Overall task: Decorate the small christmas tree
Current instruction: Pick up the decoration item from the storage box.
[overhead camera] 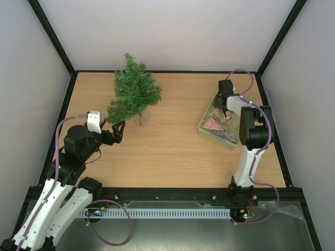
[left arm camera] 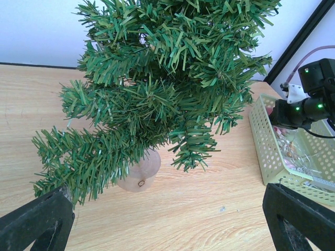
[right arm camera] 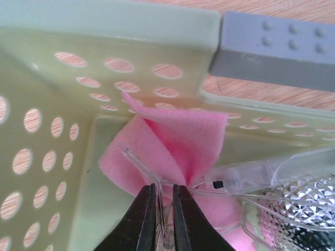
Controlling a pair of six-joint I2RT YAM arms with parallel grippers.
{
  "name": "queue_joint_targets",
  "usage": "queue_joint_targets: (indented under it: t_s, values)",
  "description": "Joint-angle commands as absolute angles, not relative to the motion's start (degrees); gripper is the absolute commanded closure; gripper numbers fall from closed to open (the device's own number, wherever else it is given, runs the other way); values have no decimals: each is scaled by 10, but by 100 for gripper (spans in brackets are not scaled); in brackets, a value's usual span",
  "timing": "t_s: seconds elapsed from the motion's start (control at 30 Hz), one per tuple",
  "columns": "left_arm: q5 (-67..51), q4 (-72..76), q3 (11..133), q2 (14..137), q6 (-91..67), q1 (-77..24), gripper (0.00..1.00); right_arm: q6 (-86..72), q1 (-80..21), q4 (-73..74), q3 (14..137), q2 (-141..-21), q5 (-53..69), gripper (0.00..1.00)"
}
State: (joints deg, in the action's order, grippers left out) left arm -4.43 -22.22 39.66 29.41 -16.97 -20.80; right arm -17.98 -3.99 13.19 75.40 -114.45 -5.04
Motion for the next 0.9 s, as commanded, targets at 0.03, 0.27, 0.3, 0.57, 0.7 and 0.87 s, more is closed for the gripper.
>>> queue_joint_targets:
  t_s: [0.03, 0.27, 0.3, 0.57, 0.7, 0.87]
  values:
    - [-42, -214, 392, 294, -170, -203, 0, -175, -39, 154, 767, -1129, -81, 92]
    - [-42, -214, 392, 294, -171, -203, 0, -176, -54, 172, 768, -1087, -108, 95]
    - [-42, -214, 392, 293, -171, -203, 0, -177, -56, 176, 768, -1080, -115, 95]
    - [-40, -214, 392, 292, -171, -202, 0, -193, -95, 241, 785, -982, -172, 96]
    - [-40, -215, 393, 293, -171, -202, 0, -198, -126, 290, 824, -918, -190, 96]
    - [-50, -211, 398, 293, -172, -202, 0, -193, -176, 356, 921, -845, -207, 96]
